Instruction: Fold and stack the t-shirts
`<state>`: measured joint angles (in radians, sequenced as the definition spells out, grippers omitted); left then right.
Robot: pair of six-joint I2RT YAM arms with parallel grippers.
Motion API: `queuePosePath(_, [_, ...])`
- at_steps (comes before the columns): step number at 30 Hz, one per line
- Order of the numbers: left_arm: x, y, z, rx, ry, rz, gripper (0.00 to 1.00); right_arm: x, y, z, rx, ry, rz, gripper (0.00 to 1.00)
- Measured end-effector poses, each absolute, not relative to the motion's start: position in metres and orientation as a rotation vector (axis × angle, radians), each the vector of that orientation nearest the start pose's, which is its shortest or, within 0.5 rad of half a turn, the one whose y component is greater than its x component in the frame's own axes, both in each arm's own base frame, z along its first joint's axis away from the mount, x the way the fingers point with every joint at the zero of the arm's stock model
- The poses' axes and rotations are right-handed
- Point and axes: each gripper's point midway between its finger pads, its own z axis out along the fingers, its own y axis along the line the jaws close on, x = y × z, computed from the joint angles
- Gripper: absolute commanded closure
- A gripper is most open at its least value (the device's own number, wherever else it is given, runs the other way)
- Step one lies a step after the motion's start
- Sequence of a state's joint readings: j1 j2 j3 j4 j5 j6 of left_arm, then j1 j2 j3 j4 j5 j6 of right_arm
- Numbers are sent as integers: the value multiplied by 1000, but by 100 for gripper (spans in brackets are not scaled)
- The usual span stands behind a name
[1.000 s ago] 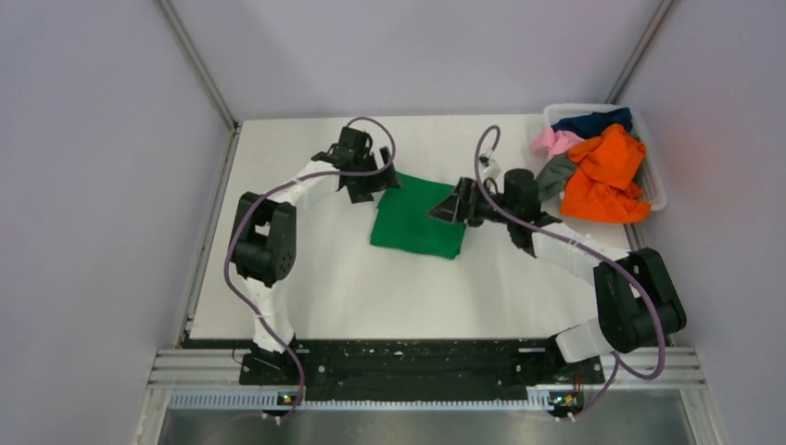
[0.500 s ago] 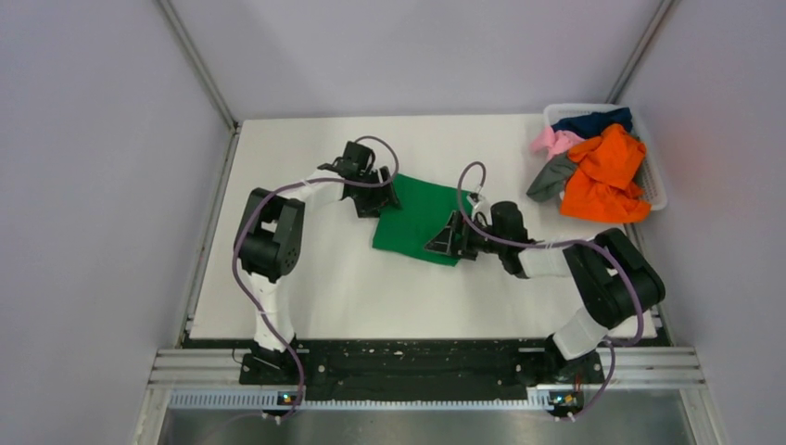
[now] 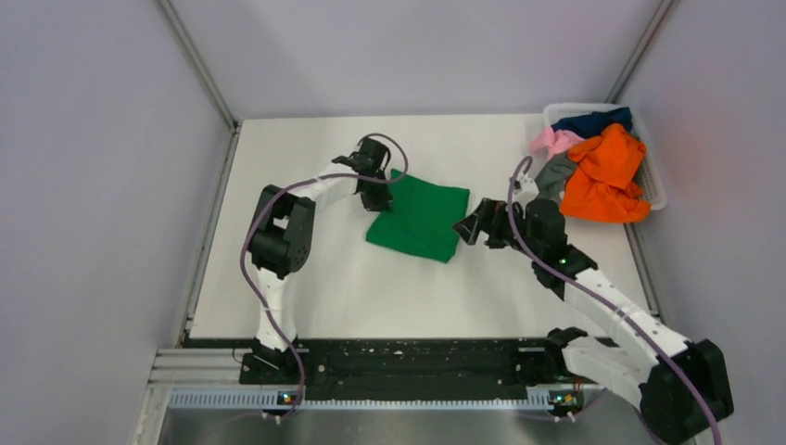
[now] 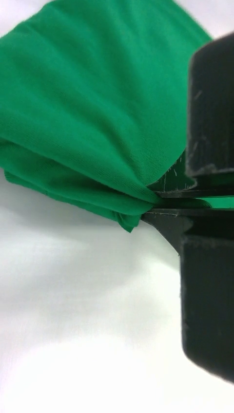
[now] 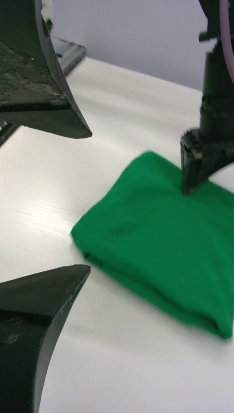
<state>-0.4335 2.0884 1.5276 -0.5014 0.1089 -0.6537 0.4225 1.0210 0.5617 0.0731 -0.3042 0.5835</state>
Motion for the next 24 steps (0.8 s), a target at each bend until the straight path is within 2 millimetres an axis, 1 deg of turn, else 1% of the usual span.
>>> queuePosePath(3, [429, -211, 36, -306, 2684, -274, 100, 274, 175, 174, 21, 2019, 774, 1])
queuePosePath(7, [456, -151, 44, -418, 2624, 19, 100, 276, 141, 187, 108, 1929, 606, 1])
queuePosePath(12, [499, -54, 58, -530, 2499, 314, 100, 270, 110, 187, 159, 1859, 466, 1])
queuePosePath(15, [520, -4, 65, -555, 2449, 441, 100, 270, 102, 184, 160, 1846, 419, 1])
queuePosePath(16, [527, 8, 65, -559, 2439, 467, 100, 270, 100, 182, 159, 1848, 406, 1])
queuePosePath(17, [537, 26, 66, -568, 2425, 496, 100, 270, 99, 181, 156, 1850, 394, 1])
queuePosePath(19, [552, 49, 65, -576, 2405, 524, 100, 271, 97, 177, 149, 1857, 373, 1])
queuePosePath(20, [561, 63, 65, -579, 2394, 535, 100, 272, 96, 175, 147, 1863, 365, 1])
queuePosePath(22, [571, 83, 63, -588, 2378, 547, 97, 273, 95, 171, 142, 1876, 348, 1])
queuePosePath(24, [578, 106, 62, -602, 2361, 555, 96, 274, 95, 166, 137, 1891, 333, 1])
